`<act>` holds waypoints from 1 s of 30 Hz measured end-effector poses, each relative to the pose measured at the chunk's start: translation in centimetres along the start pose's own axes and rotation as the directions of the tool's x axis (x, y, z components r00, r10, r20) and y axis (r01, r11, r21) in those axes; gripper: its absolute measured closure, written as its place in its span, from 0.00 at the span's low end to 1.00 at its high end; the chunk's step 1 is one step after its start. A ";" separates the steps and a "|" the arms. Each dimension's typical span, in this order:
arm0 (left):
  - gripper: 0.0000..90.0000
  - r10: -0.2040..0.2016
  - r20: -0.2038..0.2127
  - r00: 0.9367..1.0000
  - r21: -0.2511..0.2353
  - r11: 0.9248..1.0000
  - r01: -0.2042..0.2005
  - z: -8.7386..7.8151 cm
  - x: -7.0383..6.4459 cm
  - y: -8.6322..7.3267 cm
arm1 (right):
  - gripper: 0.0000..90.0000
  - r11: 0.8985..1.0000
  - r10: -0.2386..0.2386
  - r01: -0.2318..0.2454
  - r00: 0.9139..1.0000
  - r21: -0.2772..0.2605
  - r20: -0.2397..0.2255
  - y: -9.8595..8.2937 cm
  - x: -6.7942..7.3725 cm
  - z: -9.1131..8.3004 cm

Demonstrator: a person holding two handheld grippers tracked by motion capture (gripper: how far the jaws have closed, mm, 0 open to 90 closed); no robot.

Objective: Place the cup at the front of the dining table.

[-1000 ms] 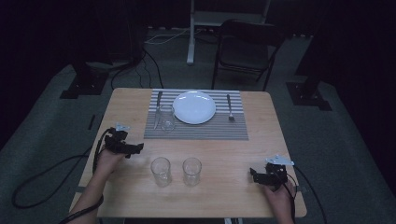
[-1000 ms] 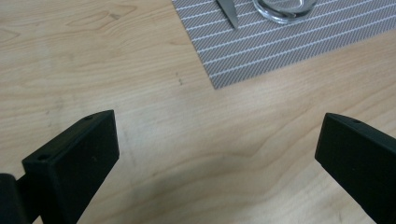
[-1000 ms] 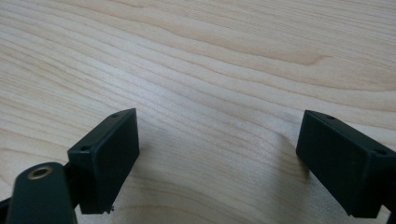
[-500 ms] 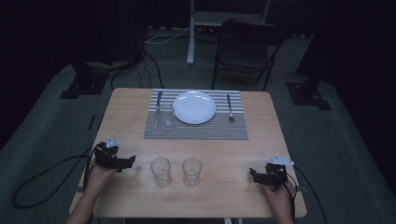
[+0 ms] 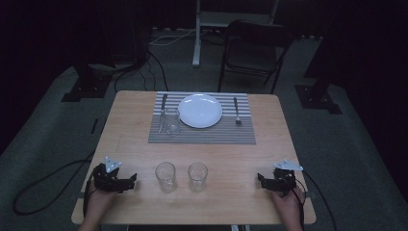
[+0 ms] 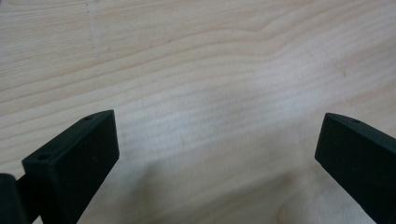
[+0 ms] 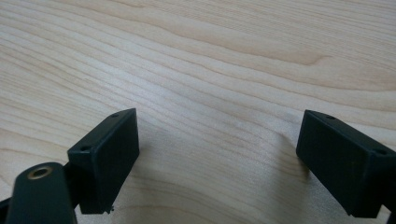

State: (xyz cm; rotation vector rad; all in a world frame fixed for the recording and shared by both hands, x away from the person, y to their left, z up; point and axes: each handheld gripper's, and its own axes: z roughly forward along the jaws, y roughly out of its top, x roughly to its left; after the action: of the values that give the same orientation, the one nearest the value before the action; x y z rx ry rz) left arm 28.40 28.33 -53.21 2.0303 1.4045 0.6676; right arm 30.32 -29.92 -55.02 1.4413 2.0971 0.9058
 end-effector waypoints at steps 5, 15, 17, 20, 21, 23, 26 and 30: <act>0.00 -0.033 0.000 0.999 -0.014 0.999 0.033 -0.7 0.2 -1.1 | 0.14 1.000 0.000 0.000 1.000 0.000 0.000 0.0 0.0 0.0; 0.00 -0.105 -0.040 0.994 -0.022 0.994 0.104 -2.0 1.3 -3.1 | 0.14 1.000 0.000 0.000 1.000 0.000 0.000 0.0 0.0 0.0; 0.00 -0.118 -0.059 0.991 -0.012 0.993 0.118 -2.1 1.4 -3.5 | 0.14 1.000 0.000 0.000 1.000 0.000 0.000 0.0 0.0 0.0; 0.00 -0.136 -0.056 0.989 -0.028 0.991 0.135 -2.7 1.4 -3.9 | 0.14 1.000 0.000 0.000 1.000 0.000 0.000 0.0 0.0 0.0; 0.00 -0.147 -0.065 0.987 -0.035 0.989 0.145 -2.9 1.4 -4.1 | 0.14 1.000 0.003 -0.003 1.000 0.000 0.004 0.0 0.0 0.0; 0.00 -0.171 -0.081 0.982 -0.035 0.985 0.168 -3.2 1.6 -4.4 | 0.14 1.000 0.013 -0.013 1.000 0.001 0.013 0.0 -0.1 0.0; 0.00 -0.186 -0.121 0.975 -0.025 0.983 0.184 -3.5 2.0 -5.1 | 0.14 1.000 0.023 -0.023 0.999 0.000 0.022 0.0 -0.2 0.0; 0.00 -0.206 -0.090 0.974 -0.049 0.978 0.202 -4.0 2.6 -5.5 | 0.14 1.000 0.024 -0.024 0.999 0.000 0.026 0.0 -0.2 0.0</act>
State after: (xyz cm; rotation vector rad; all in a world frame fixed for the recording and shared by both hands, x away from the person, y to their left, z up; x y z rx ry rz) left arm 22.95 33.04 -54.04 1.8135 1.6160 0.7031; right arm 30.44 -30.10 -55.02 1.4742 2.0651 0.8908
